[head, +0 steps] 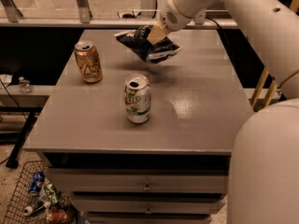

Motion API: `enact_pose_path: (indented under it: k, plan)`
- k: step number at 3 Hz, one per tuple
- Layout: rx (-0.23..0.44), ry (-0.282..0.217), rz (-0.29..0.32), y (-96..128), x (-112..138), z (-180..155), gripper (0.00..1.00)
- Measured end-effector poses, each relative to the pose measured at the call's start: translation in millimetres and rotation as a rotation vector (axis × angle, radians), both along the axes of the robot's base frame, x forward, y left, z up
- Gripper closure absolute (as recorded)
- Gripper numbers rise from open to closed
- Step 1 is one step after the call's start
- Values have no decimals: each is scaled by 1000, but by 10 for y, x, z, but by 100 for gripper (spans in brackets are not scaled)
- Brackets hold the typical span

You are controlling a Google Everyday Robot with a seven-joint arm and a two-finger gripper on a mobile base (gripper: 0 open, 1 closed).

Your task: Move blue chip bag near orange can

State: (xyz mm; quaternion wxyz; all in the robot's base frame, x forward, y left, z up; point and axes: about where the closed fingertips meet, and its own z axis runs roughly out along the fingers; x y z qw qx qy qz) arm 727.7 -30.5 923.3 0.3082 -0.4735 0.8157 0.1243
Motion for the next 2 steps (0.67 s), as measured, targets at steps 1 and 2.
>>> enact_pose_path:
  k: [1, 2]
  plan:
    - [-10, 25, 55, 418, -99, -53, 100]
    - [-25, 42, 81, 668, -118, -135, 100]
